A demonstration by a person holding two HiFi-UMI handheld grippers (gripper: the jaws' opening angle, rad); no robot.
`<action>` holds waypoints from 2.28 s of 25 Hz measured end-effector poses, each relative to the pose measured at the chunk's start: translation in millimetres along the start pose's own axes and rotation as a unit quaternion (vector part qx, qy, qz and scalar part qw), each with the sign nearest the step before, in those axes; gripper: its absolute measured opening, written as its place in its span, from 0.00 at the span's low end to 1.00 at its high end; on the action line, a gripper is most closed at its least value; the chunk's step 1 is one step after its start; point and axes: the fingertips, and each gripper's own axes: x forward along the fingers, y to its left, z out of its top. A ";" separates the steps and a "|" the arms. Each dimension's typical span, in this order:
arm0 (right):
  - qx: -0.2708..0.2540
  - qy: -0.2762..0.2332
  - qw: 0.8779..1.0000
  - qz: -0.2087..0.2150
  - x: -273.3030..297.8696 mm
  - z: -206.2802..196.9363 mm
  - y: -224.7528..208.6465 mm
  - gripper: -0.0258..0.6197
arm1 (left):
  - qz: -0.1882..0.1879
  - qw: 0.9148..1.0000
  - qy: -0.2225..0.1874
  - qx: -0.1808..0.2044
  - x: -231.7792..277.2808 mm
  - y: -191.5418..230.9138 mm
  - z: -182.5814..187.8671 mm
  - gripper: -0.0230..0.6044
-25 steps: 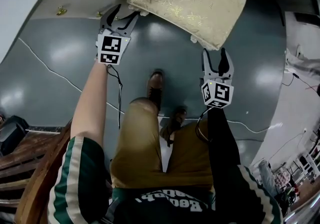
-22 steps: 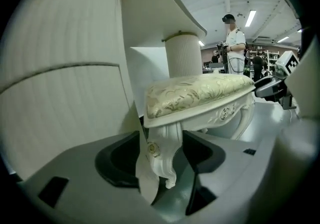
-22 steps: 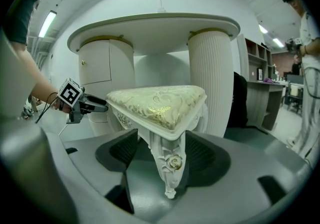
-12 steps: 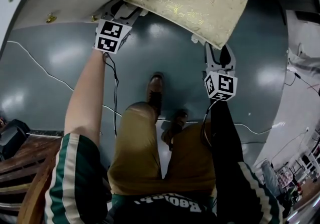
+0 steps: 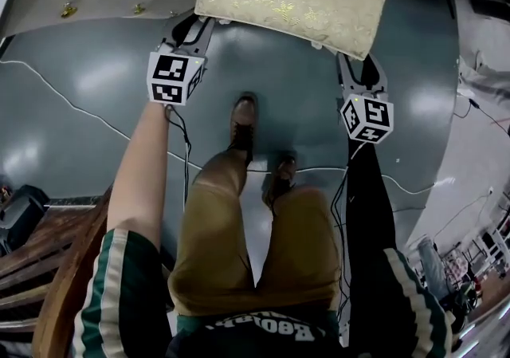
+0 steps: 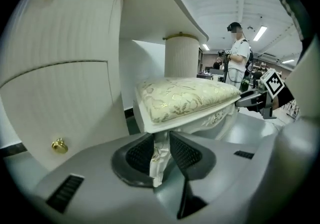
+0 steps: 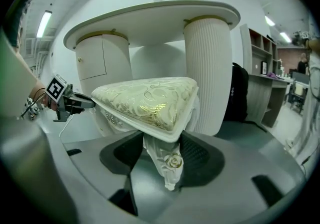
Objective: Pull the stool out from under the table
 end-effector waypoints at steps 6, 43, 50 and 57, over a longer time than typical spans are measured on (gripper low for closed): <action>0.023 -0.003 0.999 -0.037 15.7 -1.7 -15.3 0.40 | -0.034 0.997 0.007 0.063 54.5 2.0 18.6 0.40; 0.066 0.044 0.994 -0.076 -11.6 -22.2 24.8 0.35 | -0.075 0.984 0.096 0.128 10.3 8.8 8.4 0.42; 0.083 0.076 0.990 -0.081 -11.6 -25.1 24.0 0.35 | -0.075 0.983 0.125 0.115 10.7 6.9 6.3 0.42; 0.095 0.090 0.987 -0.094 -17.4 -17.5 21.0 0.35 | -0.084 0.982 0.132 0.107 6.7 4.8 16.2 0.41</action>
